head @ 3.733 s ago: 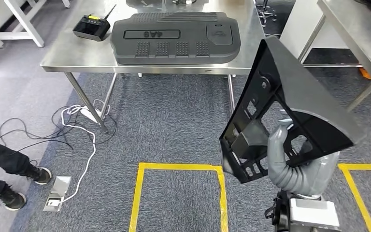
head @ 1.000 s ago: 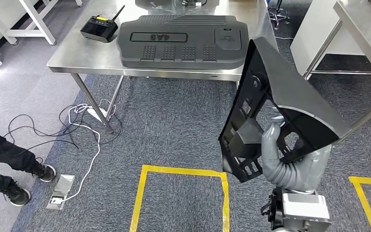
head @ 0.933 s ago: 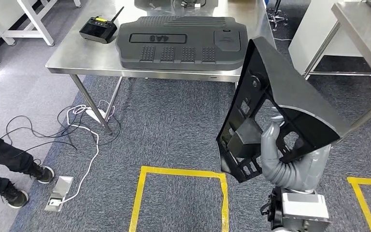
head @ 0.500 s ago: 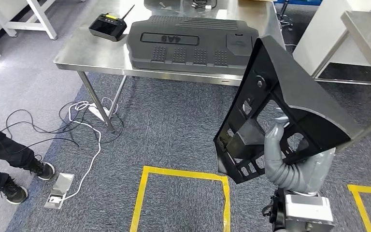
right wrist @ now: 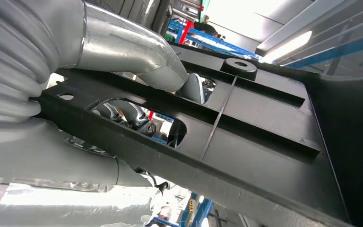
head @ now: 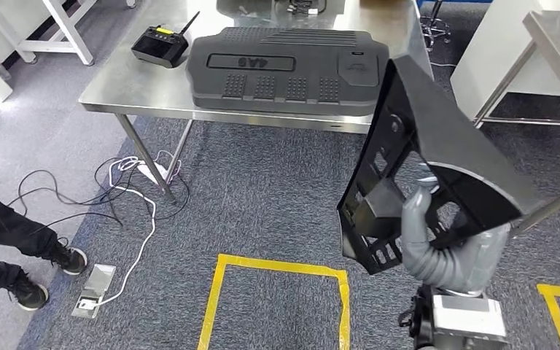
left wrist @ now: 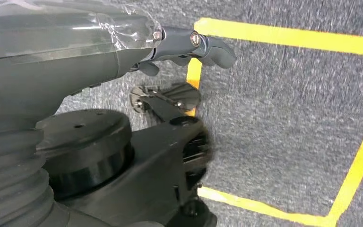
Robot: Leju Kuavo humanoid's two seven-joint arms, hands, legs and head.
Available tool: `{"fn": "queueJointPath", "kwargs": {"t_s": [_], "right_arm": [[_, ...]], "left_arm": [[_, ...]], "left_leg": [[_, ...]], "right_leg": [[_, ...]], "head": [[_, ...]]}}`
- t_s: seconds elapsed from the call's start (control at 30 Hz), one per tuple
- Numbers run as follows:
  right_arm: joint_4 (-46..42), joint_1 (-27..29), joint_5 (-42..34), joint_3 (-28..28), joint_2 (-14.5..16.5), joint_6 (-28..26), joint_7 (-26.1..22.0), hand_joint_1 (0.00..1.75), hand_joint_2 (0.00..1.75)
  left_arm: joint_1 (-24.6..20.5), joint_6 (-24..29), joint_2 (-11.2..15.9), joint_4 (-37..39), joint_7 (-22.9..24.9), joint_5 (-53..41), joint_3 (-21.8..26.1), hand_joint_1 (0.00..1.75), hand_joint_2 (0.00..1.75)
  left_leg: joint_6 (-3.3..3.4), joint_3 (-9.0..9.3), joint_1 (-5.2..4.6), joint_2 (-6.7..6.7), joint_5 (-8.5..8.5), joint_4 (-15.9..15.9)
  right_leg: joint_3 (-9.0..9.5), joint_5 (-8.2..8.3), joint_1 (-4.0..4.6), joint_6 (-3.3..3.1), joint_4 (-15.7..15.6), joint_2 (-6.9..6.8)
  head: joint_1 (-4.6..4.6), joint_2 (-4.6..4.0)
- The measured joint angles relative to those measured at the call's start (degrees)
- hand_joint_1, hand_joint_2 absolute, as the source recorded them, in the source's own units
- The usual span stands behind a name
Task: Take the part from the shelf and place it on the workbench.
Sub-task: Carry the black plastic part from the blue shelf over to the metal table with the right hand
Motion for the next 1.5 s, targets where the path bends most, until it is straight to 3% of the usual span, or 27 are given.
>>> {"fn": "queueJointPath", "kwargs": {"t_s": [0.07, 0.1, 0.13, 0.2, 0.3, 0.37, 0.4, 0.47, 0.5, 0.53, 0.57, 0.6, 0.63, 0.7, 0.77, 0.87, 0.93, 1.0, 1.03, 1.07, 1.1, 1.17, 1.2, 1.27, 1.37, 1.43, 1.5], "right_arm": [[0.00, 0.02, 0.00, 0.00, 0.00, 0.00, -0.05, 1.75, 1.75], [0.00, 0.05, 0.00, 0.00, 0.00, 0.00, -0.10, 1.75, 1.75], [0.00, 0.08, 0.00, 0.00, 0.00, 0.00, -0.17, 1.75, 1.75], [0.00, 0.11, 0.00, 0.00, 0.00, 0.00, -0.28, 1.75, 1.75], [0.00, 0.12, -0.01, 0.00, 0.01, 0.00, -0.32, 1.75, 1.75], [0.00, 0.12, -0.01, -0.01, 0.01, 0.00, -0.32, 1.75, 1.75], [0.00, 0.12, -0.02, -0.02, 0.01, 0.00, -0.32, 1.75, 1.75], [0.00, 0.18, -0.05, -0.01, 0.01, 0.00, -0.32, 1.75, 1.75], [0.00, 0.25, -0.07, -0.01, 0.01, 0.00, -0.31, 1.75, 1.75], [0.00, 0.30, -0.09, 0.00, 0.01, 0.00, -0.31, 1.75, 1.75], [0.00, 0.32, -0.10, 0.00, 0.01, 0.00, -0.30, 1.75, 1.75], [0.00, 0.32, -0.11, 0.00, 0.00, 0.00, -0.30, 1.75, 1.75], [0.00, 0.30, -0.11, 0.00, 0.00, 0.00, -0.30, 1.75, 1.75], [0.00, 0.23, -0.10, 0.00, 0.00, 0.00, -0.25, 1.75, 1.75], [0.00, 0.18, -0.10, 0.00, 0.00, 0.00, -0.16, 1.75, 1.75], [0.00, 0.12, -0.11, 0.00, 0.00, 0.00, -0.13, 1.75, 1.75], [0.00, 0.00, -0.11, 0.00, 0.00, 0.00, -0.13, 1.75, 1.75], [0.00, -0.06, -0.12, 0.00, 0.00, 0.00, -0.12, 1.75, 1.75], [0.00, -0.05, -0.13, 0.00, 0.00, 0.00, -0.11, 1.75, 1.75], [0.00, -0.05, -0.15, 0.00, 0.00, 0.00, -0.09, 1.75, 1.75], [0.00, -0.05, -0.17, 0.00, 0.00, 0.00, -0.08, 1.75, 1.75], [0.00, -0.05, -0.21, 0.00, 0.00, 0.00, -0.07, 1.75, 1.75], [0.00, -0.07, -0.21, 0.00, 0.00, 0.00, -0.07, 1.75, 1.75], [0.00, -0.12, -0.21, 0.00, 0.01, 0.00, -0.04, 1.75, 1.75], [0.00, -0.16, -0.20, 0.00, -0.01, 0.00, 0.04, 1.75, 1.75], [0.00, -0.22, -0.16, 0.00, -0.04, 0.00, 0.07, 1.75, 1.75], [0.00, -0.24, -0.13, 0.01, -0.04, 0.00, 0.10, 1.75, 1.75]], "left_arm": [[0.14, 0.00, 0.00, 0.00, 0.01, -0.01, -0.01, 0.00, 1.75], [0.22, -0.01, 0.03, 0.00, 0.03, -0.02, -0.02, 0.00, 1.75], [0.31, -0.02, 0.05, 0.00, 0.05, -0.04, -0.02, 0.00, 1.75], [0.32, -0.08, 0.11, 0.00, 0.10, -0.08, -0.02, 0.00, 1.75], [0.41, -0.26, 0.11, 0.00, 0.12, -0.10, -0.02, 0.00, 1.75], [0.39, -0.33, 0.13, 0.00, 0.13, -0.12, -0.01, 0.00, 1.75], [0.32, -0.35, 0.14, 0.00, 0.13, -0.13, -0.01, 0.00, 1.75], [0.27, -0.42, 0.15, 0.00, 0.13, -0.13, -0.01, 0.00, 1.75], [0.30, -0.46, 0.15, 0.00, 0.13, -0.13, -0.01, 0.00, 1.75], [0.34, -0.51, 0.15, 0.00, 0.13, -0.12, -0.01, 0.00, 1.75], [0.36, -0.53, 0.15, 0.00, 0.14, -0.12, -0.01, 0.00, 1.75], [0.36, -0.55, 0.15, 0.00, 0.14, -0.10, -0.01, 0.00, 1.75], [0.36, -0.59, 0.15, 0.00, 0.14, -0.10, -0.01, 0.00, 1.75], [0.31, -0.66, 0.14, 0.00, 0.14, -0.08, -0.01, 0.00, 1.75], [0.28, -0.68, 0.13, 0.00, 0.15, -0.07, -0.01, 0.00, 1.75], [0.24, -0.68, 0.14, 0.00, 0.12, -0.07, -0.01, 0.00, 1.75], [0.21, -0.68, 0.15, 0.00, 0.08, -0.07, 0.00, 0.00, 1.75], [0.32, -0.68, 0.15, 0.00, 0.07, -0.05, -0.01, 0.00, 1.75], [0.41, -0.68, 0.15, 0.00, 0.07, -0.05, -0.01, 0.00, 1.75], [0.49, -0.68, 0.15, 0.00, 0.07, -0.04, -0.02, 0.00, 1.75], [0.53, -0.68, 0.15, 0.00, 0.07, -0.04, -0.02, 0.00, 1.75], [0.55, -0.68, 0.15, 0.00, 0.07, -0.04, -0.02, 0.00, 1.75], [0.52, -0.68, 0.15, 0.00, 0.07, -0.04, -0.01, 0.00, 1.75], [0.52, -0.68, 0.15, 0.00, 0.05, -0.02, 0.00, 0.00, 1.75], [0.59, -0.68, 0.15, 0.00, 0.02, 0.01, 0.00, 0.00, 1.75], [0.54, -0.68, 0.15, 0.00, -0.03, 0.02, 0.00, 0.00, 1.75], [0.54, -0.69, 0.15, 0.00, -0.07, -0.01, 0.00, 0.00, 1.75]], "left_leg": [[-0.14, -2.54, 0.06, 0.00, -1.13, 4.32], [-0.09, -2.56, 0.11, 0.01, 0.57, 3.26], [0.03, -2.13, 0.15, 0.04, 2.54, 1.06], [0.54, 1.10, -0.01, 0.12, 7.09, -7.46], [1.43, 1.57, -0.26, 0.12, 6.88, -8.88], [2.22, 1.90, -0.14, 0.16, 6.97, -9.41], [2.57, 2.06, -0.04, 0.19, 7.01, -9.66], [3.02, 2.16, -0.12, 0.23, 6.89, -9.73], [3.16, 2.20, -0.21, 0.23, 6.80, -9.72], [3.25, 2.30, -0.29, 0.22, 6.69, -9.71], [3.28, 2.48, -0.34, 0.17, 6.57, -9.69], [3.26, 2.78, -0.37, 0.10, 6.39, -9.69], [3.17, 3.11, -0.38, 0.02, 6.16, -9.69], [2.77, 3.51, -0.49, -0.07, 5.73, -9.59], [2.20, 3.53, -0.51, -0.07, 5.56, -9.58], [1.27, 3.60, -0.55, -0.06, 4.71, -8.75], [0.63, 1.56, -0.40, -0.01, 1.97, -3.78], [0.10, -2.50, -0.09, 0.04, -1.23, 3.99], [-0.07, -4.05, 0.07, 0.04, -1.75, 6.60], [-0.18, -4.58, 0.20, 0.05, -1.09, 7.05], [-0.26, -3.95, 0.32, 0.06, 0.70, 5.16], [-0.31, -0.53, 0.51, 0.10, 5.06, -2.66], [-0.18, 0.90, 0.48, 0.10, 6.32, -6.03], [0.29, 1.85, 0.31, 0.10, 6.56, -8.69], [1.61, 2.00, 0.27, 0.14, 6.60, -9.28], [2.40, 2.30, 0.40, 0.20, 6.67, -9.69], [2.82, 2.40, 0.21, 0.23, 6.48, -9.72]], "right_leg": [[0.14, -0.15, 0.03, -0.10, 0.01, -0.03], [0.56, -0.45, 0.02, -0.01, 0.02, -0.02], [1.03, -0.81, 0.02, 0.15, 0.02, -0.01], [1.79, -1.49, 0.15, 0.79, 0.12, 0.09], [1.95, -1.77, 0.20, 1.72, -0.11, 0.14], [1.70, -2.79, 0.08, 2.29, 1.10, 0.15], [0.77, -4.07, 0.05, 2.50, 3.24, 0.16], [-3.01, -7.43, 0.05, 2.73, 10.55, 0.17], [-5.06, -8.54, 0.05, 2.81, 14.12, 0.17], [-6.43, -8.58, 0.06, 2.82, 16.12, 0.17], [-6.73, -7.46, 0.07, 2.74, 15.93, 0.17], [-5.86, -5.29, 0.09, 2.56, 13.39, 0.17], [-4.20, -2.76, 0.14, 2.30, 9.24, 0.18], [-1.29, 0.10, 0.44, 1.76, 2.42, 0.24], [-0.60, 0.15, 0.80, 1.38, 0.54, 0.37], [-0.15, 0.30, 0.38, 0.67, -0.24, 0.37], [0.33, 0.31, 0.04, 0.19, -0.67, 0.13], [0.47, 0.09, 0.02, -0.07, -0.63, 0.01], [0.55, -0.04, -0.01, -0.09, -0.58, 0.00], [0.70, -0.20, -0.06, -0.02, -0.53, 0.02], [0.97, -0.42, -0.16, 0.13, -0.48, 0.05], [1.66, -1.00, -0.31, 0.64, -0.35, 0.11], [1.87, -1.30, -0.29, 0.98, -0.22, 0.15], [1.96, -1.60, -0.11, 1.61, -0.20, 0.22], [2.04, -2.19, -0.32, 2.49, 0.01, 0.23], [0.14, -4.70, -0.38, 2.83, 4.30, 0.23], [-4.10, -8.04, -0.34, 2.95, 12.30, 0.24]], "head": [[-0.13, 0.00], [-0.31, 0.00], [-0.51, 0.00], [-0.87, 0.00], [-0.75, 0.00], [-0.56, 0.00], [-0.34, 0.00], [0.26, 0.00], [0.56, 0.00], [0.81, 0.00], [1.02, 0.00], [1.26, 0.00], [1.50, 0.00], [1.76, 0.00], [1.77, 0.00], [1.57, 0.00], [0.98, 0.00], [0.33, 0.00], [0.17, 0.00], [0.08, 0.00], [-0.02, 0.00], [-0.28, 0.00], [-0.51, 0.00], [-0.59, 0.00], [-0.30, 0.00], [0.17, 0.00], [0.93, 0.00]]}}
